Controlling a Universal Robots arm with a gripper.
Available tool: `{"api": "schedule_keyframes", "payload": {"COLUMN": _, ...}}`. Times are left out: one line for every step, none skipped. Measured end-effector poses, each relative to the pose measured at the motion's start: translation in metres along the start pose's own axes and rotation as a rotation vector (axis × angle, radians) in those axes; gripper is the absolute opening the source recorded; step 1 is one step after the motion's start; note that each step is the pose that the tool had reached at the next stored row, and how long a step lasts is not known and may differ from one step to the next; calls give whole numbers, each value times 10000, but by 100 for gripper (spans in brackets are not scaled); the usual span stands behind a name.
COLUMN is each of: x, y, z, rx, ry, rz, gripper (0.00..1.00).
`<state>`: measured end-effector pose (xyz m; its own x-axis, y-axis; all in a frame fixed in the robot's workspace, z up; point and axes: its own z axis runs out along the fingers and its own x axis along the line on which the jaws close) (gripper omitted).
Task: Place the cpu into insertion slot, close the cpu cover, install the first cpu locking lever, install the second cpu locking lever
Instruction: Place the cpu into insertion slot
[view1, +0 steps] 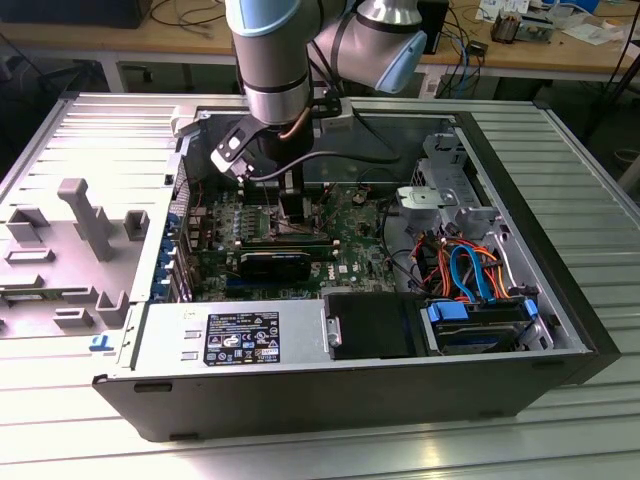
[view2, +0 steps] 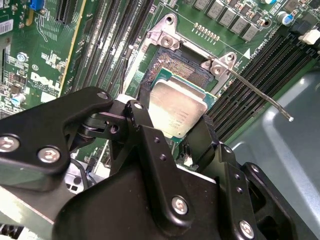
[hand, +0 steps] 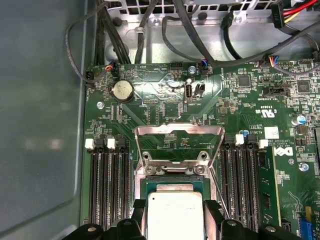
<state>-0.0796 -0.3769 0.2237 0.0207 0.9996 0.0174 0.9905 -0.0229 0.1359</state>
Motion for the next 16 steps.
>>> {"api": "schedule_keyframes", "payload": {"x": 2, "y": -1, "z": 14, "rx": 0, "ry": -9, "rz": 6, "gripper": 54}}
{"api": "schedule_keyframes", "payload": {"x": 2, "y": -2, "z": 24, "rx": 1, "ry": -13, "rz": 7, "gripper": 54}}
{"api": "schedule_keyframes", "payload": {"x": 1, "y": -4, "z": 37, "rx": 1, "ry": -14, "rz": 7, "gripper": 54}}
{"api": "schedule_keyframes", "payload": {"x": 1, "y": -6, "z": 54, "rx": 1, "ry": -14, "rz": 7, "gripper": 54}}
{"api": "schedule_keyframes", "payload": {"x": 1, "y": -8, "z": 67, "rx": 0, "ry": -14, "rz": 7, "gripper": 54}}
{"api": "schedule_keyframes", "payload": {"x": 1, "y": -10, "z": 83, "rx": 1, "ry": -14, "rz": 7, "gripper": 54}}
{"api": "schedule_keyframes", "payload": {"x": 1, "y": -12, "z": 93, "rx": 0, "ry": -13, "rz": 7, "gripper": 54}}
{"api": "schedule_keyframes", "payload": {"x": 0, "y": -13, "z": 107, "rx": 0, "ry": -13, "rz": 7, "gripper": 54}}
{"api": "schedule_keyframes", "payload": {"x": 0, "y": -15, "z": 116, "rx": 0, "ry": -13, "rz": 7, "gripper": 54}}
{"api": "schedule_keyframes", "payload": {"x": -1, "y": -17, "z": 126, "rx": 0, "ry": -14, "rz": 8, "gripper": 54}}
{"api": "schedule_keyframes", "payload": {"x": -2, "y": -18, "z": 132, "rx": 0, "ry": -14, "rz": 9, "gripper": 54}}
{"api": "schedule_keyframes", "payload": {"x": -2, "y": -19, "z": 138, "rx": 1, "ry": -15, "rz": 8, "gripper": 54}}
{"api": "schedule_keyframes", "payload": {"x": -3, "y": -18, "z": 139, "rx": 2, "ry": -17, "rz": 7, "gripper": 54}}
{"api": "schedule_keyframes", "payload": {"x": -2, "y": -18, "z": 141, "rx": 1, "ry": -15, "rz": 7, "gripper": 54}}
{"api": "schedule_keyframes", "payload": {"x": -2, "y": -19, "z": 142, "rx": 1, "ry": -14, "rz": 7, "gripper": 54}}
{"api": "schedule_keyframes", "payload": {"x": -2, "y": -19, "z": 142, "rx": 0, "ry": -14, "rz": 7, "gripper": 54}}
